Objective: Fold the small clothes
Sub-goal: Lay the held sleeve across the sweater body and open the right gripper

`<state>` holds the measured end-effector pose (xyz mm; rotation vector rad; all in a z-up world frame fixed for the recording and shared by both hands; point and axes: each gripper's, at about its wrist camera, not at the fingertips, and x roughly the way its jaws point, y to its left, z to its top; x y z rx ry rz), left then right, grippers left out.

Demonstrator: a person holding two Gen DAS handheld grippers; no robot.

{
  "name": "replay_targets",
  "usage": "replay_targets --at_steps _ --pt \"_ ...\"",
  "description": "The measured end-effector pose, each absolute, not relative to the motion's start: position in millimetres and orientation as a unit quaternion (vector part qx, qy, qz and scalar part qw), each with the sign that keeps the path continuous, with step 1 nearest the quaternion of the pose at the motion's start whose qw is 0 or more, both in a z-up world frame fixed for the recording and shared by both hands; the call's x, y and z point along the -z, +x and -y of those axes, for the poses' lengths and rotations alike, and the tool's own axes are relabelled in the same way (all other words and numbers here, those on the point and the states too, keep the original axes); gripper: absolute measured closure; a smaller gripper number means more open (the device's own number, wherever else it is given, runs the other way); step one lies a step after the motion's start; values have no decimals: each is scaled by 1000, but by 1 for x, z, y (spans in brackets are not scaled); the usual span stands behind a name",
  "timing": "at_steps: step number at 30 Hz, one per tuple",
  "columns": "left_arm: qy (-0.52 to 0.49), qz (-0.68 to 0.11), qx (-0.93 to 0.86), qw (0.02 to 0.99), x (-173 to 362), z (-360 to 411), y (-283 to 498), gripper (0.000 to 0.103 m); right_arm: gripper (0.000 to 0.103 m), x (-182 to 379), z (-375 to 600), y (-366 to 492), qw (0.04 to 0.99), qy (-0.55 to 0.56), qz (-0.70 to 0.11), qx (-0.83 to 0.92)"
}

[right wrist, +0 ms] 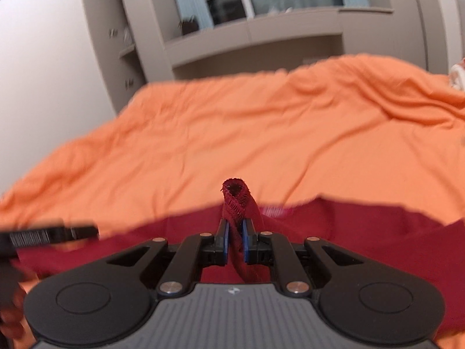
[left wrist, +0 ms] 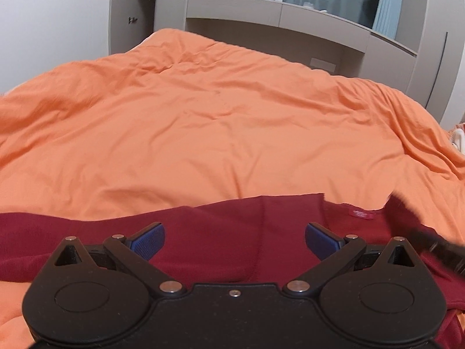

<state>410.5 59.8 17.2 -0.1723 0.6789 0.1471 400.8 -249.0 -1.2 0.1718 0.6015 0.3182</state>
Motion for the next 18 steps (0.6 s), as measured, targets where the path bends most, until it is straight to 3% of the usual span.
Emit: replay_targets --at_steps 4,6,10,16,18 --pt "-81 -334 -70 936 -8 -59 414 1 91 27 225 393 926 61 -334 -165" --pt "-81 -339 -65 935 -3 -56 416 1 83 35 218 393 920 57 -349 -172" --pt "-83 -345 -45 934 6 -50 421 1 41 38 224 388 912 59 -361 -186" --pt "-81 -361 14 929 25 -24 432 1 8 21 281 373 917 74 -353 -169" --pt "-76 -374 34 924 35 -10 441 1 4 16 313 370 924 79 -348 -136"
